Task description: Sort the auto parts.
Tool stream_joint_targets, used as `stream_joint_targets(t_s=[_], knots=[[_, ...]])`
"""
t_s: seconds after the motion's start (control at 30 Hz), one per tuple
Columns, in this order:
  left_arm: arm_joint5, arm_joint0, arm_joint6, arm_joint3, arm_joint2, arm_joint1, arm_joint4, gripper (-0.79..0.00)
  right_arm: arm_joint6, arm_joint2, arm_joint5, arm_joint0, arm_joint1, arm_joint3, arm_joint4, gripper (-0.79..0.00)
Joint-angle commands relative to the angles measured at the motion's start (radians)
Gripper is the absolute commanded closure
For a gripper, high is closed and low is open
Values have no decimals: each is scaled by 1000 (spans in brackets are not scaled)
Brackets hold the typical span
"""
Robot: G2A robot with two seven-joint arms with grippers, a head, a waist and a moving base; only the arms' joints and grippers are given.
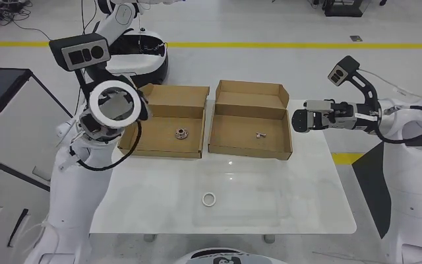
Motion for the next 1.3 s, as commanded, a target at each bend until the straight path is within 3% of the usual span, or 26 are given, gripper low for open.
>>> stream_joint_targets(t_s=[0.0, 0.13, 0.4, 0.63, 1.0, 1.27], knots=[[2, 1, -1, 6, 0, -2, -16, 0, 0, 0, 0, 0, 0, 0, 0, -785], [13, 0, -17, 19, -8, -2, 7, 0, 0, 0, 0, 0, 0, 0, 0, -785], [102, 9, -22, 18, -26, 6, 210, 0, 0, 0, 0, 0, 0, 0, 0, -785], [121, 14, -1, 11, -18, 6, 242, 0, 0, 0, 0, 0, 0, 0, 0, -785], [21, 12, -21, 27, 0, -9, -6, 0, 0, 0, 0, 0, 0, 0, 0, -785], [23, 5, -63, 43, -7, -12, -9, 0, 0, 0, 0, 0, 0, 0, 0, -785]])
